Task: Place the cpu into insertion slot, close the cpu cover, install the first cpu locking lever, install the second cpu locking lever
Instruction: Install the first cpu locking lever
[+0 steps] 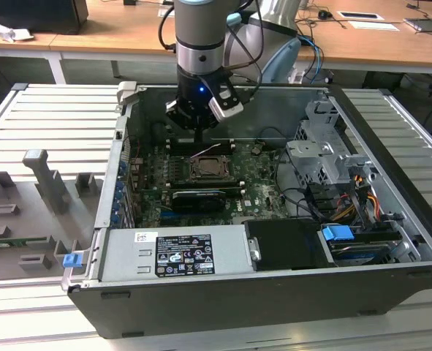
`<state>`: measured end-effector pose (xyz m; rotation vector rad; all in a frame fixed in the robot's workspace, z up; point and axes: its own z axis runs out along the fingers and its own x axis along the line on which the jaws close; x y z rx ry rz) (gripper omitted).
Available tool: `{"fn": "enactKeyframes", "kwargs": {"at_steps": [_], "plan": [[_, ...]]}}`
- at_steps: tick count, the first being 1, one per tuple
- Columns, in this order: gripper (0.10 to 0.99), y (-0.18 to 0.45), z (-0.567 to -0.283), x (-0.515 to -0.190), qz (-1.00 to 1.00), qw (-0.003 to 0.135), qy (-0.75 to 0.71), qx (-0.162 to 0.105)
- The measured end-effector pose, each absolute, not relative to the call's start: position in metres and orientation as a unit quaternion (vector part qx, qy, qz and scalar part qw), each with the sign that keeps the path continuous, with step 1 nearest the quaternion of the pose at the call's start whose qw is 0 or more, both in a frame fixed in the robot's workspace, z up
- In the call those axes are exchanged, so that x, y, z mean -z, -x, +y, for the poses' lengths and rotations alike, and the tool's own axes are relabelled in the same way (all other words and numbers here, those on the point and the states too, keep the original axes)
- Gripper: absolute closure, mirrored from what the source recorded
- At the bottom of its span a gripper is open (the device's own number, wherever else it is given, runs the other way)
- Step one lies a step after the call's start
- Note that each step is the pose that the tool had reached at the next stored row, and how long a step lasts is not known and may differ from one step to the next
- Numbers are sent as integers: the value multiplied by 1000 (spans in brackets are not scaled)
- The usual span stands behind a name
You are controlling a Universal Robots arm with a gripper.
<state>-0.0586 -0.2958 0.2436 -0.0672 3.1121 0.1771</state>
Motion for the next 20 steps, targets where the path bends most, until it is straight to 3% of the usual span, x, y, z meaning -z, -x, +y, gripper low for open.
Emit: {"fn": "enactKeyframes", "kwargs": {"at_steps": [20], "plan": [[980, 44, -295, -229, 998, 12, 22, -57]]}}
